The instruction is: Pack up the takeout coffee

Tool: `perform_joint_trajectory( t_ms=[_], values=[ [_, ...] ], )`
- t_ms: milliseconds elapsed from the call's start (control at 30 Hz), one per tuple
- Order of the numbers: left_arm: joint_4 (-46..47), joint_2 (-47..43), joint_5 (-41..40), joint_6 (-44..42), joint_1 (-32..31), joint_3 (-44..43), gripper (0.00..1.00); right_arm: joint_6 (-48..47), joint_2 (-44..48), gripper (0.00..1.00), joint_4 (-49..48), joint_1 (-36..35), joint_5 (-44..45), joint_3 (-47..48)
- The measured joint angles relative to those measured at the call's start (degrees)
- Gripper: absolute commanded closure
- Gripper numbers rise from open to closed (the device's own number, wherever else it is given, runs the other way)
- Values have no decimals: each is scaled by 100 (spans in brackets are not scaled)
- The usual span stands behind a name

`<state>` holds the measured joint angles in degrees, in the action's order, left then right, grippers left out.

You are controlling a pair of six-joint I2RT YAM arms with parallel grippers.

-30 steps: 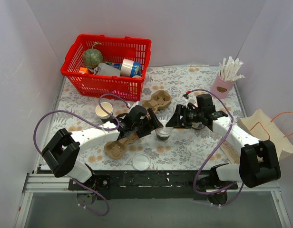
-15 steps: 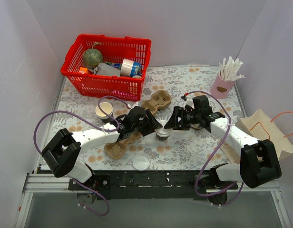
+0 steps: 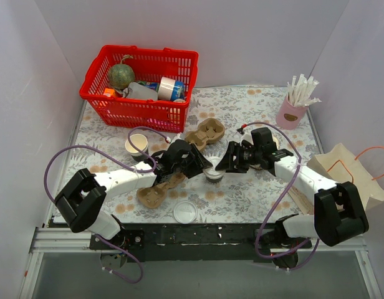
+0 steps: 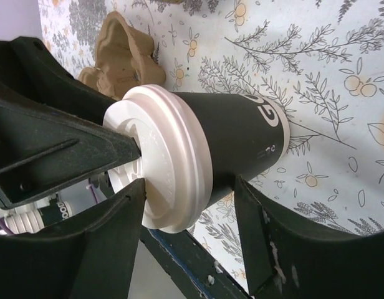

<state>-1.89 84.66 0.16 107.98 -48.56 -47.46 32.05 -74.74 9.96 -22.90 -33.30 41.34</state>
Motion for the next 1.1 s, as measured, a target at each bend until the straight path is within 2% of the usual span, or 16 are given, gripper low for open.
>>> perform_joint_trajectory(
  t_ms=[33,133,167,267,367,467,567,667,1100],
  values=[
    [-4,4,0,-4,0,-2,54,11,-13,43,-24,0,7,0],
    [-48,33,-11,-26,0,-48,54,70,-52,66,-107,31,15,0],
    [-79,46,-13,-39,0,-74,54,85,-52,78,-153,42,24,-2],
    [-166,92,-39,-59,0,-146,54,129,-48,88,-308,90,107,0],
    [-243,98,-66,-66,0,-186,53,162,-48,90,-326,107,120,0],
    [-262,98,-81,-68,0,-190,53,162,-48,90,-374,107,142,0],
    [-267,101,-87,-59,0,-190,54,155,-48,81,-385,107,144,0],
    [-284,101,-114,-39,0,-190,54,116,-48,76,-382,111,146,0],
    [-254,181,-164,195,7,-166,54,-179,-293,63,-612,223,-31,-2]
  ],
)
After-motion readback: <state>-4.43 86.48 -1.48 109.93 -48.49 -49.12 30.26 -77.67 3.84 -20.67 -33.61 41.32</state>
